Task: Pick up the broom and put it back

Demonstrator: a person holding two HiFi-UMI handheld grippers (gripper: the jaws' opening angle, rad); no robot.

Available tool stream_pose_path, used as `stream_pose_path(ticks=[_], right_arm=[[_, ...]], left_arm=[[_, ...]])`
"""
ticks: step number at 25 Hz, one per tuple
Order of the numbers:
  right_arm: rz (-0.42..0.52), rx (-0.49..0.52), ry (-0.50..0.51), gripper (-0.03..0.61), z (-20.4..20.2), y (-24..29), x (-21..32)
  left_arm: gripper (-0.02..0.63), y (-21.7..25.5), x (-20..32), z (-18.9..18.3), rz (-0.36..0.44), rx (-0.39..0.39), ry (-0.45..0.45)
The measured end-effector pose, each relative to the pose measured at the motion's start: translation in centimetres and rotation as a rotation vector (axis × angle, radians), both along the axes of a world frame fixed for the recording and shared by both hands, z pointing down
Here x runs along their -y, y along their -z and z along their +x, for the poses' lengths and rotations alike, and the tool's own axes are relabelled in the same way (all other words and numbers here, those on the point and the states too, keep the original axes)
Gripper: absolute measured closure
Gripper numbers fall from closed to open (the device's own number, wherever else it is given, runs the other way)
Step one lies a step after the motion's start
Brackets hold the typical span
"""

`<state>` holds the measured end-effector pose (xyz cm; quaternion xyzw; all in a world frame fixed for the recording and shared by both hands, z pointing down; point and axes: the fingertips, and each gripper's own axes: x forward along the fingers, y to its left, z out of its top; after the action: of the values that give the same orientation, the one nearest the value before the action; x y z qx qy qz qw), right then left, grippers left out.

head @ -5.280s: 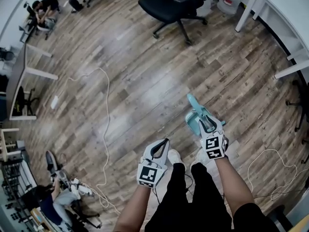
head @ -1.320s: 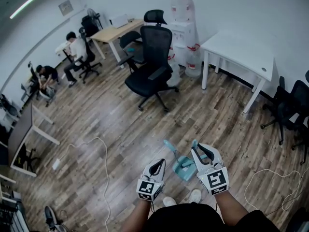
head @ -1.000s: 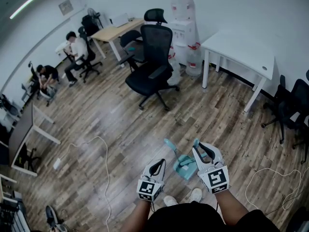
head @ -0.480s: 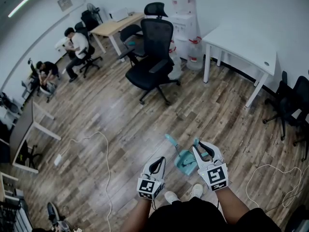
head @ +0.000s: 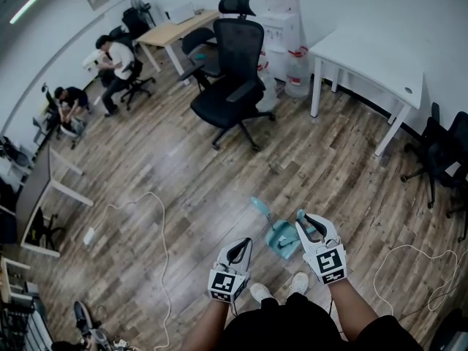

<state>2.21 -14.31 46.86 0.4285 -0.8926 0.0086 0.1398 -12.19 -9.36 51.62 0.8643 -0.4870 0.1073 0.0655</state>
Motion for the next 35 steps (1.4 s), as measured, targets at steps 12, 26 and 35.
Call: stream_pose_path(ticks=[12,26,35], right_arm=[[-0.051,-0.033,0.03,0.491,-0.3,-4.4,-0.8],[-0.153,-0.136,0.049,0.491,1.5,-12.2,-2.7],[-0.253,-0.254,0.049,0.492,3.4,-17.1,-4.9]], left_arm=[[0.595,-2.3,-1.4,-1.2,-0.067,0.001,0.028],[0.595,-5.0,-3.2,0.4,-0.139,0.015,0.007],[0.595,-7.3,-4.5,2.1,-0.155,0.083,-0.057]])
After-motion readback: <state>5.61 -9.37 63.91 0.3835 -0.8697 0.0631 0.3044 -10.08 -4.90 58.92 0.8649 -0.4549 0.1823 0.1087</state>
